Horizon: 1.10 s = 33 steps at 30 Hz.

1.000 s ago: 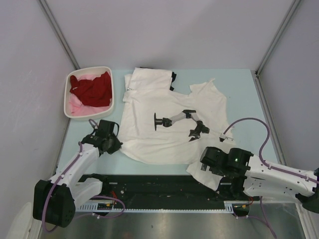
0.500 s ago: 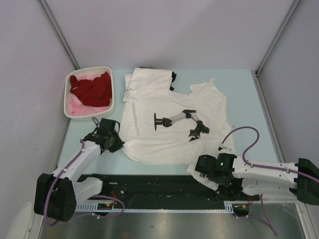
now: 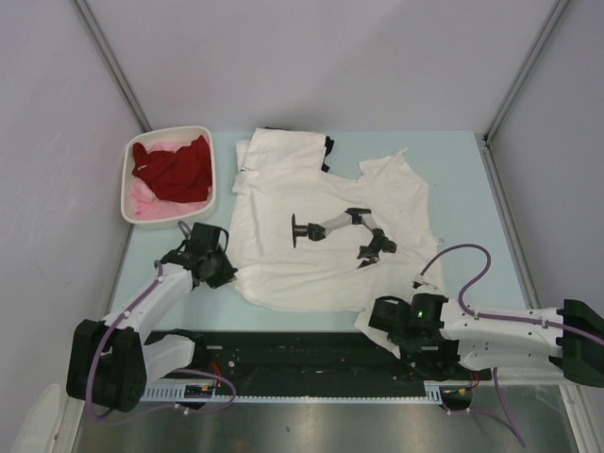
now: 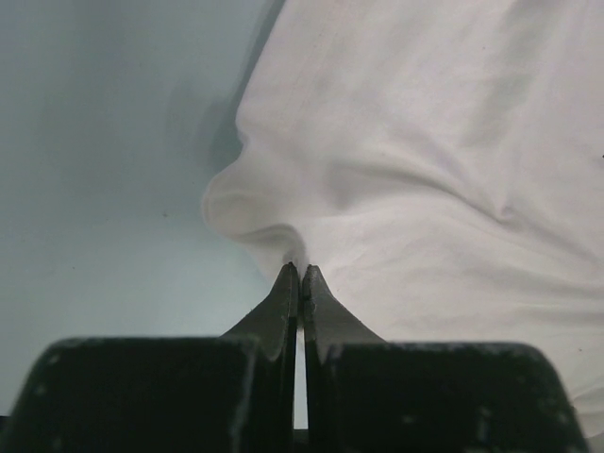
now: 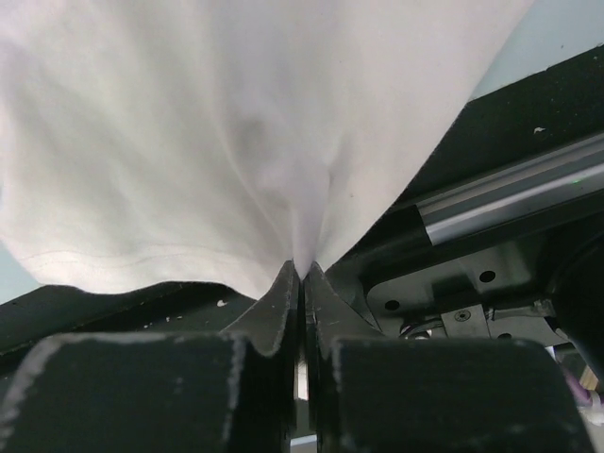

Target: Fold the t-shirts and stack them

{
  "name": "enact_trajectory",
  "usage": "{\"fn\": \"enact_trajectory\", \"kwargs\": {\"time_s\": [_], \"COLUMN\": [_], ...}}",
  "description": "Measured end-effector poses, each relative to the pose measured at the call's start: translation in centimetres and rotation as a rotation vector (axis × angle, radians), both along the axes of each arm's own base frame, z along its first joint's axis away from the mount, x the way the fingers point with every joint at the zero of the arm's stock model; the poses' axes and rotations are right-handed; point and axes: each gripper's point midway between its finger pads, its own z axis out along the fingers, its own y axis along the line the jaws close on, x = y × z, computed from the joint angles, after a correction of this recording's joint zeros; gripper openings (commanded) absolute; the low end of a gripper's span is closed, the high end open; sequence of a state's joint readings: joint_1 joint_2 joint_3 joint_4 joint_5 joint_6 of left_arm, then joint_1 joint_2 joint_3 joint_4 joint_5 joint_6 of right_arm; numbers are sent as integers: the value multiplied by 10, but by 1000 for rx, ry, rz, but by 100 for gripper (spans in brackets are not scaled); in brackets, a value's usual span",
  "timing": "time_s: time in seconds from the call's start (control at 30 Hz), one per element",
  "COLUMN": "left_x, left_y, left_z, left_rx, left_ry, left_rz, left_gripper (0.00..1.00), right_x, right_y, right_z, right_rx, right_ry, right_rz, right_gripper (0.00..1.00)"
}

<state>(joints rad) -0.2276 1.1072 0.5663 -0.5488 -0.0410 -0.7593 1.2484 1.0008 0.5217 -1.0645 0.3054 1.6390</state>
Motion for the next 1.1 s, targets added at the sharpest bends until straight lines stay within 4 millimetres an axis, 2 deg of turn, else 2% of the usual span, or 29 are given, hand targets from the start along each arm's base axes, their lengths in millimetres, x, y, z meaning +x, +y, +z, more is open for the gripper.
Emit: {"fn": "enact_trajectory", "kwargs": {"time_s": [0.13,0.27,0.4,0.5,0.6,0.77,0.87,1.1], "left_x": [1,10,17,20,23,31,35,38], "left_y": [0,0,3,8,11,14,15,21], "left_z": [8,28,48,59,68,82,92,103], "left_rx": [-1,-2,0,11,18,31,38,51], "left_ry": [-12,-60,-122,-155,-173,-203,-224,-238], "left_rz": [1,3,6,17,21,32,36,55], "left_gripper": [0,0,0,0,0,0,1,0], "right_x": [2,11,32,58,83,107,116,130], "right_y": [2,2,6,7,-8,-49,-70,-91], "right_z": [3,11,43,77,101,128,138,149], "right_rx": [21,15,10,19,22,-13,-44,-89], "right_ry": [-18,-62,-164,-259,-342,-444,-476,-487], "right_rz": [-6,0,6,-17,-69,-141,-173,-186], "right_gripper": [0,0,0,0,0,0,0,0]}}
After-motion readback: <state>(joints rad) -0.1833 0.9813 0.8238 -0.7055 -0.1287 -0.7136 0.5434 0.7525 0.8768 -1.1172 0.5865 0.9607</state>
